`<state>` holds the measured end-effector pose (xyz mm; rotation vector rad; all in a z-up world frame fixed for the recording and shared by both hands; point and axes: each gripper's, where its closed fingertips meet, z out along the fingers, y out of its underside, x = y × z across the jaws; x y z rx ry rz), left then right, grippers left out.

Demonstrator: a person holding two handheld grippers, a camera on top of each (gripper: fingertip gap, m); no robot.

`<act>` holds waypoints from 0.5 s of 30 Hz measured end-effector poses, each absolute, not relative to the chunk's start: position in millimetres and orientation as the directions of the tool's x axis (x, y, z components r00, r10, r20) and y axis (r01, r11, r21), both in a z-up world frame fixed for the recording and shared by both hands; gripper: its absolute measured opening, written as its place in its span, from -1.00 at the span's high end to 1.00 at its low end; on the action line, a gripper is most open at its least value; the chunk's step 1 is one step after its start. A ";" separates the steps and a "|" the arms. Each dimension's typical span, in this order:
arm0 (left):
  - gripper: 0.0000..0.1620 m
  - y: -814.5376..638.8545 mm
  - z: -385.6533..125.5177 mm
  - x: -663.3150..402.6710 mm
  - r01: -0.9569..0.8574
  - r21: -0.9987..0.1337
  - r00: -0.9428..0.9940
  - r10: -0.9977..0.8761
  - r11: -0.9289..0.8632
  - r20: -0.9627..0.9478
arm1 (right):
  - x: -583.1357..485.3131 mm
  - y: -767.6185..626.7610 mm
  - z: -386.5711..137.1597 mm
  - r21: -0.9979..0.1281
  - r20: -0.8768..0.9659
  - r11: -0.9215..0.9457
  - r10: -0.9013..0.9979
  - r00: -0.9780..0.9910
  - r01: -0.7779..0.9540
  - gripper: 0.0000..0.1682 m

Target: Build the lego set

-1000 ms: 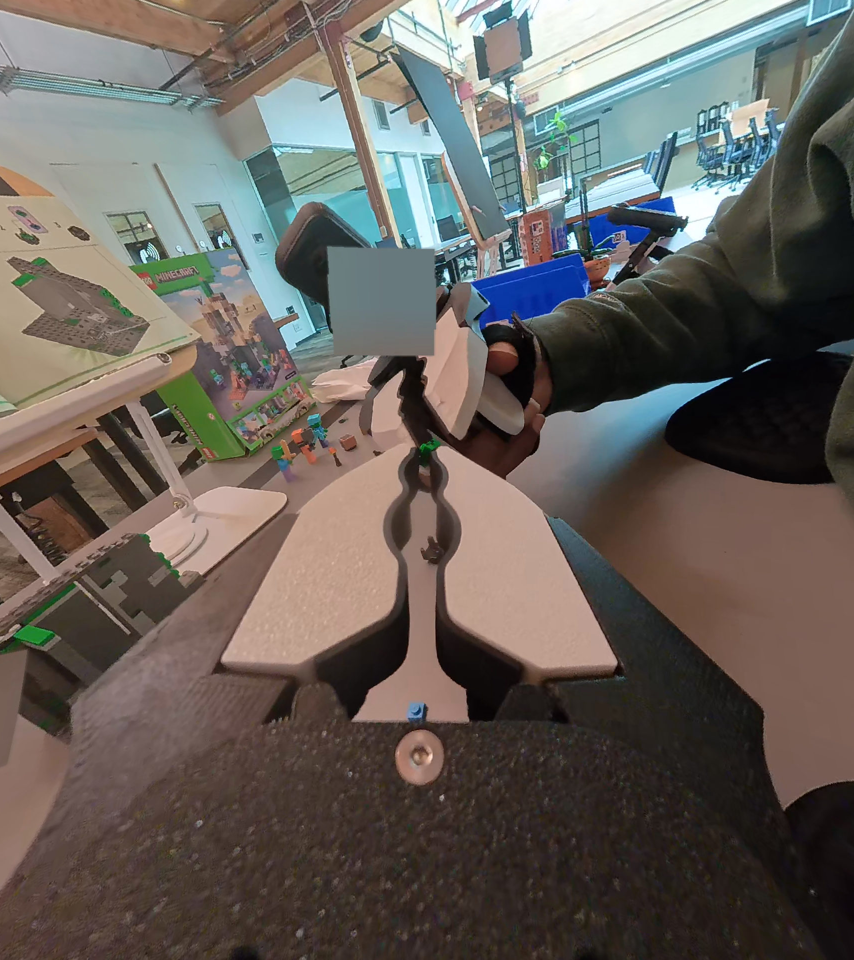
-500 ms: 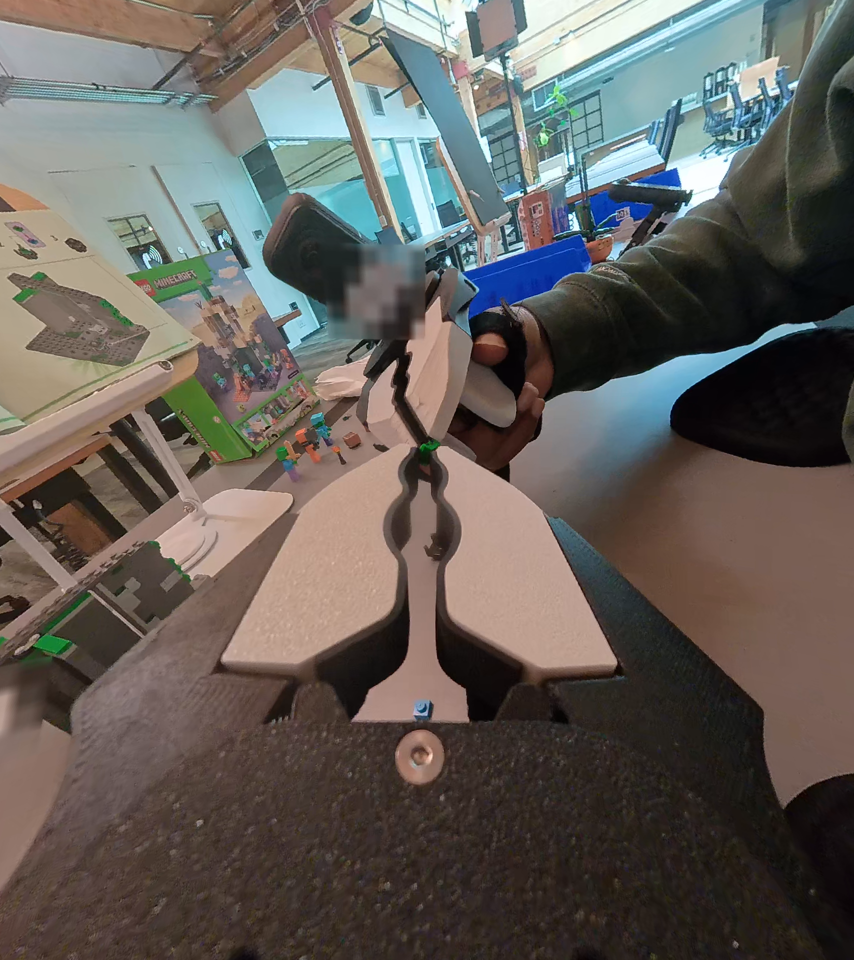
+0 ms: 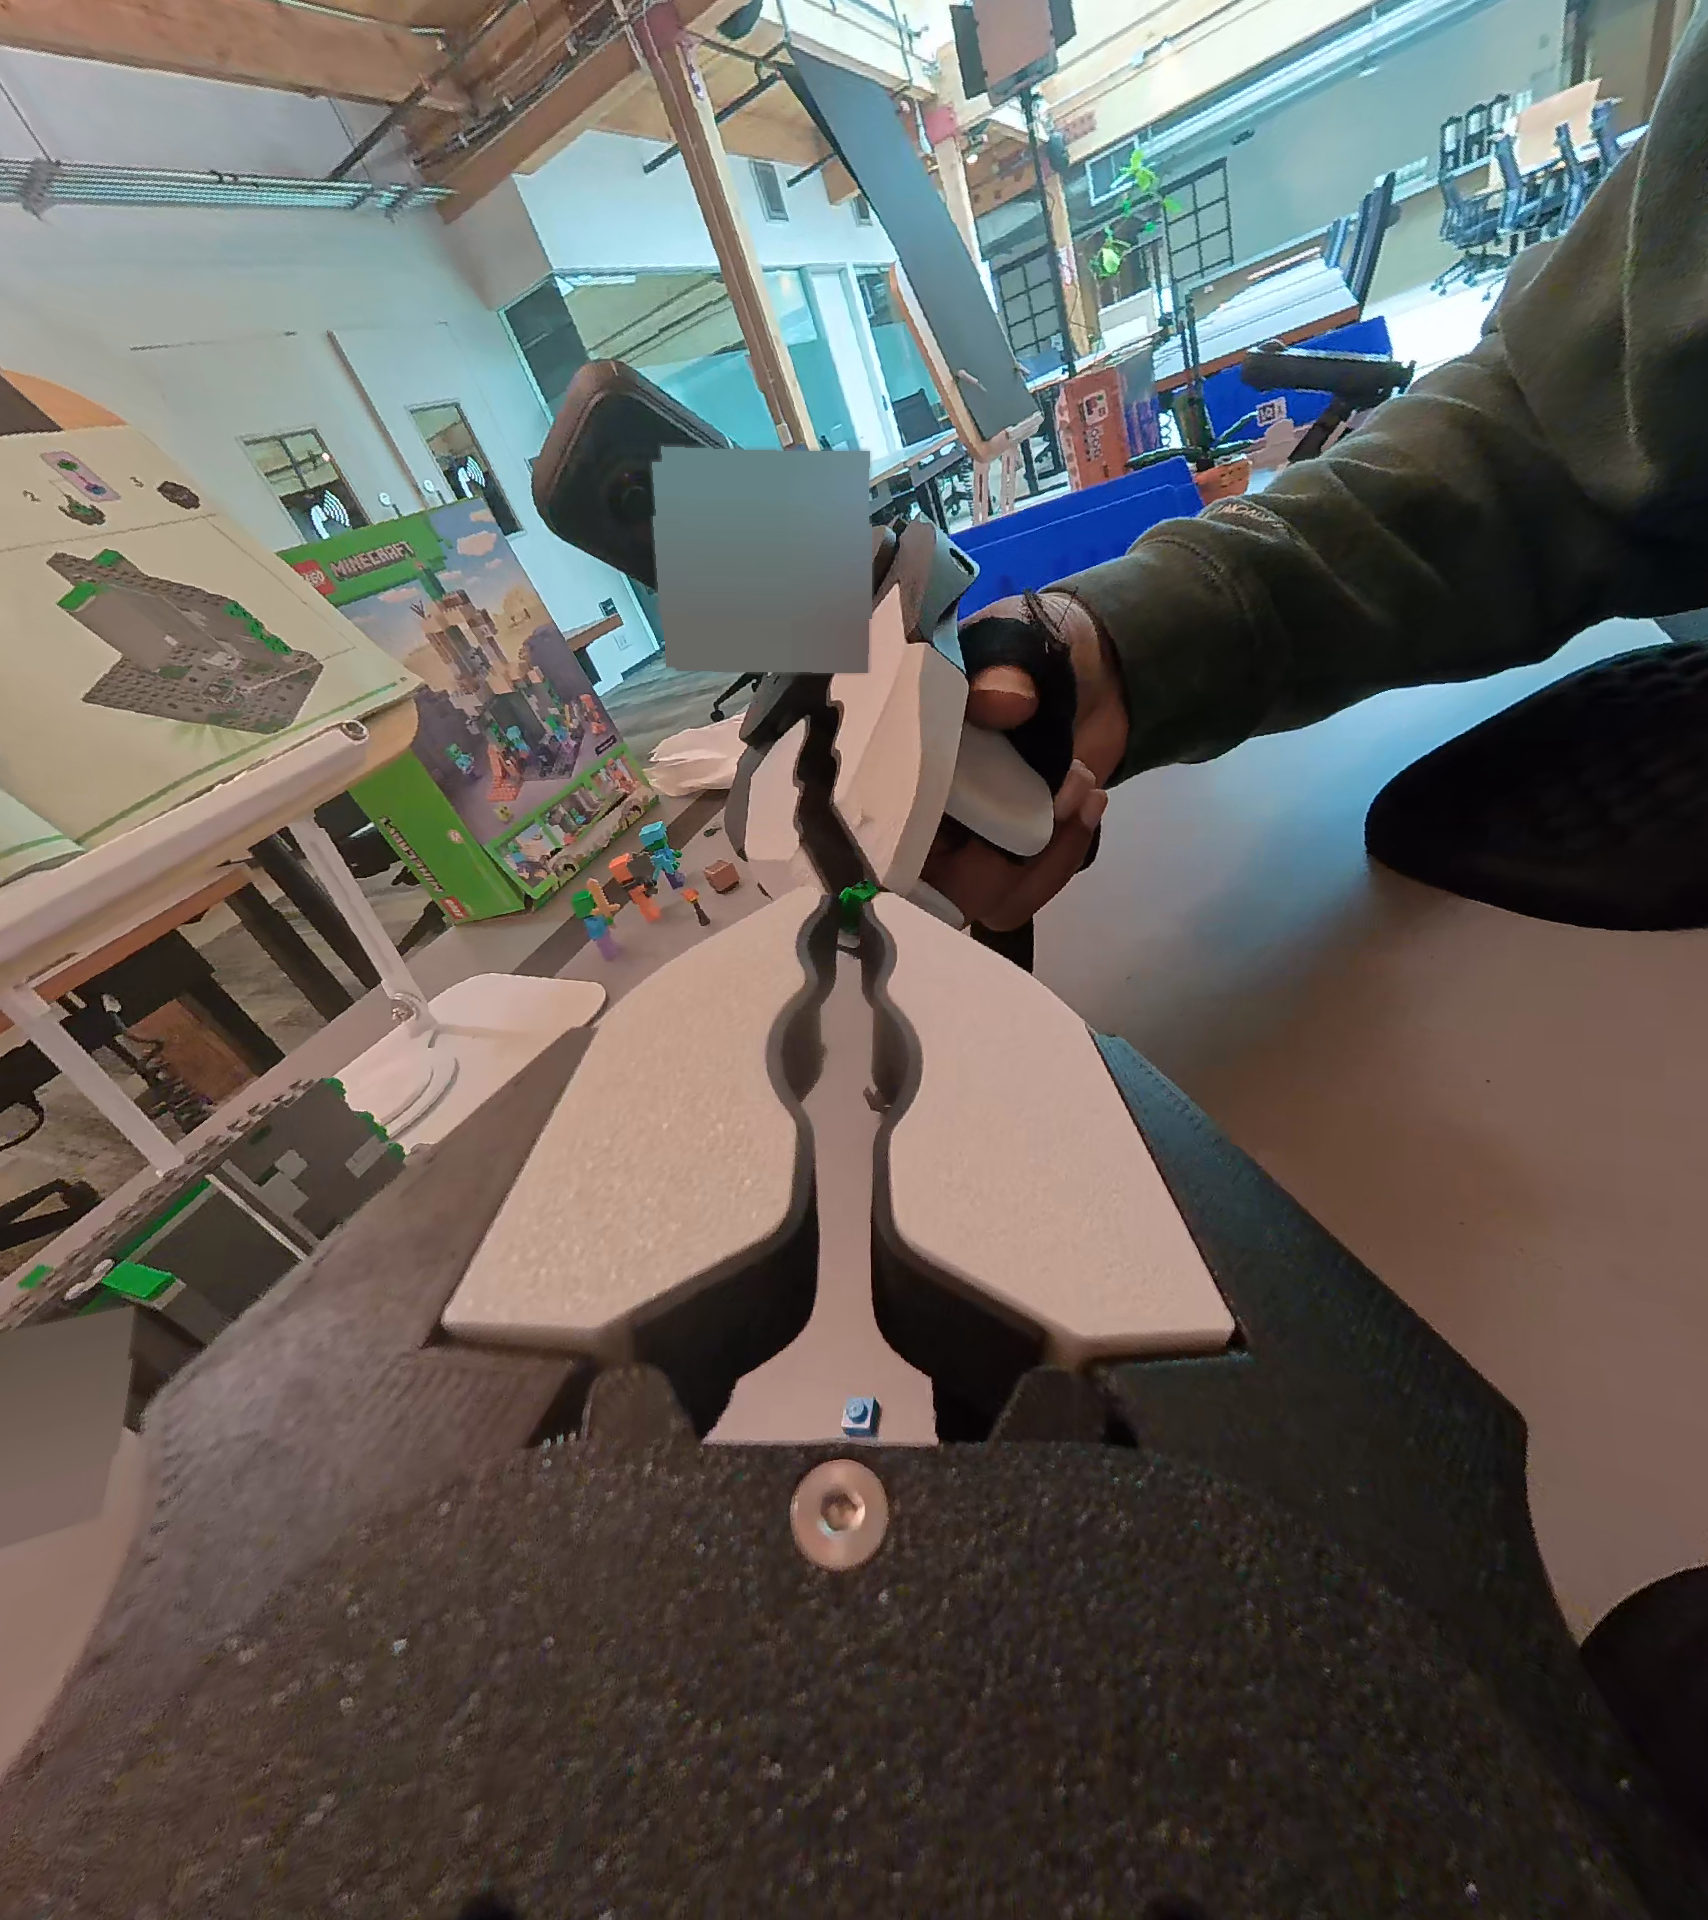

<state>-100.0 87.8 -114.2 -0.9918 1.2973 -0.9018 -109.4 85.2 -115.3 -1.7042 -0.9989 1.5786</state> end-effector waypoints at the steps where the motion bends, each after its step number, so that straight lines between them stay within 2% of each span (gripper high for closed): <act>1: 0.95 88.2 -114.6 -100.0 -0.016 -0.943 0.075 -0.940 0.332 -0.332 | -109.4 85.6 -115.8 -0.837 -0.535 -0.532 0.845 0.012 0.126 0.91; 15: 0.90 88.6 -156.9 -83.8 -0.166 -0.958 0.008 -0.971 0.234 -0.239 | -91.9 88.4 -157.3 -0.865 -0.394 -0.427 0.903 0.170 0.264 0.92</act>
